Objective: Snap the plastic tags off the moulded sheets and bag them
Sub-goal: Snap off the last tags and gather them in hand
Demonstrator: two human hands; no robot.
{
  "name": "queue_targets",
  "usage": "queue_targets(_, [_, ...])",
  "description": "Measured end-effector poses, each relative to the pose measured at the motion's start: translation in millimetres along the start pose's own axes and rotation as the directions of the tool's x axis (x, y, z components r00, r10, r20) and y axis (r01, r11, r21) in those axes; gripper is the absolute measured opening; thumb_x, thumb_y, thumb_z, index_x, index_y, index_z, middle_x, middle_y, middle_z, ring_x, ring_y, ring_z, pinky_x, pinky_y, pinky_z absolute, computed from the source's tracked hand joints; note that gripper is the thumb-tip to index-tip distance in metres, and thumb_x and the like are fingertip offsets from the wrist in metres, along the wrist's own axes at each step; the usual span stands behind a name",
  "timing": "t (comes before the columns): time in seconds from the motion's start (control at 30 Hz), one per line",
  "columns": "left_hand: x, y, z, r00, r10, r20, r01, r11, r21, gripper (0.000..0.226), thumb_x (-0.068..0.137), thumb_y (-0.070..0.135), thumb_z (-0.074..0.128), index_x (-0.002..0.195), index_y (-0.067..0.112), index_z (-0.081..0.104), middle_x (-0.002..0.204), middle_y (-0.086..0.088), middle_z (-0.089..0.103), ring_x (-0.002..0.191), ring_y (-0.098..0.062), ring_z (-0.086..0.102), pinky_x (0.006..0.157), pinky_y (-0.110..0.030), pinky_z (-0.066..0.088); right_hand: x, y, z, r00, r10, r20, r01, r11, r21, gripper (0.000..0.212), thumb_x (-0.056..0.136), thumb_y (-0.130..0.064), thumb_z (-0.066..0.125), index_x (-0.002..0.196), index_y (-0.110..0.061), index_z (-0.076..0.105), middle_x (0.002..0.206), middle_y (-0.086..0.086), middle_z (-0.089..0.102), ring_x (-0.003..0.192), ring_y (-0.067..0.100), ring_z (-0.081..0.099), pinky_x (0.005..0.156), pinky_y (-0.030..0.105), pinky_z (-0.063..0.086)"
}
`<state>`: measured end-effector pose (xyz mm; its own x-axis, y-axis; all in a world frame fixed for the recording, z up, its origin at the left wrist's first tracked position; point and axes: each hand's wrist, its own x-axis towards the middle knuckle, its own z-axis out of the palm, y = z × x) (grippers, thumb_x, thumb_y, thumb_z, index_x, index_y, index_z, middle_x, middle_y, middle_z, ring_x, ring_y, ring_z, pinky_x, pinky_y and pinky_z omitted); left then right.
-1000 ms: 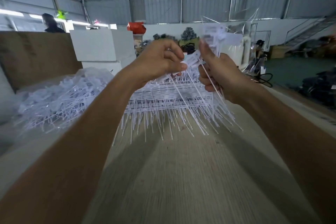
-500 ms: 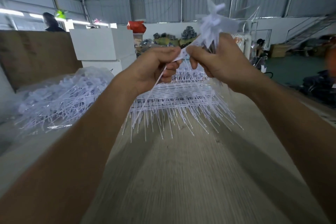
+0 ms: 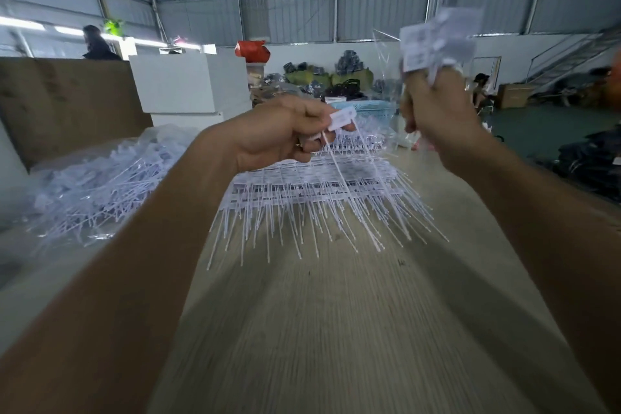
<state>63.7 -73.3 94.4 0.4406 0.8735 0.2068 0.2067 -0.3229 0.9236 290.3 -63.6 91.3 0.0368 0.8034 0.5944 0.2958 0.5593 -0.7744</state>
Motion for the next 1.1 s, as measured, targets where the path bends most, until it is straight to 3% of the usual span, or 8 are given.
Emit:
queue_targets(0.1, [0, 3, 3, 0.998, 0.066, -0.008, -0.065, 0.996, 0.066, 0.031, 0.099, -0.007, 0.046, 0.125, -0.003, 0.063, 0.08, -0.005, 0.061, 0.065, -0.011, 0.051, 0.058, -0.022, 0.043, -6, 6, 11, 0.989, -0.002, 0.149, 0.025, 0.989, -0.147, 0.042, 0.109, -0.041, 0.035, 0.078, -0.02, 0.054, 0.052, -0.004, 0.057, 0.044, 0.002, 0.051, 0.059, 0.028, 0.044])
queue_targets(0.23, [3, 5, 2, 0.975, 0.169, -0.142, -0.151, 0.98, 0.129, 0.025, 0.094, -0.006, 0.06, 0.118, -0.003, 0.063, 0.084, -0.012, 0.072, 0.067, -0.014, 0.06, 0.061, -0.023, 0.052, -11, 9, 24, 0.962, 0.09, 0.257, -0.093, 0.996, -0.002, 0.043, 0.109, -0.041, 0.039, 0.076, -0.016, 0.052, 0.047, -0.002, 0.05, 0.041, 0.013, 0.041, 0.044, 0.024, 0.036])
queue_targets(0.4, [7, 1, 0, 0.963, 0.181, -0.2, -0.153, 0.977, 0.152, 0.014, 0.089, -0.001, 0.07, 0.101, 0.001, 0.064, 0.08, -0.013, 0.075, 0.061, -0.015, 0.063, 0.059, -0.025, 0.054, -12, 2, 26, 0.921, 0.164, 0.353, -0.269, 0.924, 0.272, 0.046, 0.098, -0.061, 0.049, 0.08, -0.019, 0.046, 0.058, -0.002, 0.044, 0.046, 0.012, 0.024, 0.049, 0.026, 0.014])
queue_targets(0.6, [12, -1, 9, 0.939, 0.269, -0.216, -0.214, 0.945, 0.248, 0.007, 0.094, 0.001, 0.065, 0.094, 0.006, 0.069, 0.061, -0.004, 0.065, 0.054, -0.014, 0.059, 0.05, -0.024, 0.048, -21, -2, 25, 0.938, 0.028, 0.344, -0.066, 0.993, 0.1, 0.035, 0.096, -0.035, 0.067, 0.073, -0.012, 0.055, 0.049, -0.003, 0.051, 0.04, 0.01, 0.027, 0.045, 0.025, 0.02])
queue_targets(0.73, [17, 3, 15, 0.941, 0.143, -0.306, -0.16, 0.987, -0.032, 0.015, 0.098, 0.006, 0.058, 0.086, 0.011, 0.065, 0.052, 0.0, 0.055, 0.041, -0.008, 0.042, 0.039, -0.018, 0.032, -19, -7, 22, 0.928, -0.177, 0.329, 0.175, 0.984, 0.037, 0.024, 0.102, -0.022, 0.06, 0.081, -0.01, 0.062, 0.057, 0.0, 0.057, 0.043, 0.013, 0.039, 0.044, 0.026, 0.029])
queue_targets(0.87, [19, 10, 23, 0.973, -0.079, -0.215, -0.007, 0.928, -0.373, 0.027, 0.095, -0.008, 0.037, 0.086, 0.004, 0.06, 0.056, -0.002, 0.039, 0.035, -0.004, 0.022, 0.032, -0.015, 0.019, -14, -5, 17, 0.794, -0.498, 0.348, 0.608, 0.644, -0.465, 0.014, 0.095, -0.01, 0.051, 0.103, -0.005, 0.061, 0.07, -0.004, 0.048, 0.059, 0.027, 0.047, 0.055, 0.031, 0.032])
queue_targets(1.03, [8, 20, 16, 0.996, 0.016, -0.092, -0.035, 0.977, -0.21, 0.02, 0.094, 0.002, 0.052, 0.109, 0.006, 0.066, 0.056, 0.0, 0.045, 0.038, -0.004, 0.028, 0.041, -0.019, 0.016, -5, 9, 12, 0.915, -0.366, 0.172, 0.395, 0.72, -0.571, 0.019, 0.101, -0.009, 0.052, 0.119, -0.005, 0.059, 0.079, 0.0, 0.058, 0.063, 0.023, 0.057, 0.052, 0.028, 0.042])
queue_targets(1.1, [4, 25, 15, 0.993, 0.073, -0.096, -0.084, 0.989, -0.118, 0.021, 0.094, 0.009, 0.059, 0.114, 0.006, 0.064, 0.052, 0.004, 0.05, 0.039, -0.005, 0.033, 0.042, -0.019, 0.018, 2, 12, -1, 0.977, -0.211, 0.009, 0.202, 0.918, -0.342, 0.014, 0.105, -0.018, 0.049, 0.102, -0.013, 0.062, 0.073, -0.001, 0.062, 0.058, 0.013, 0.058, 0.051, 0.031, 0.047])
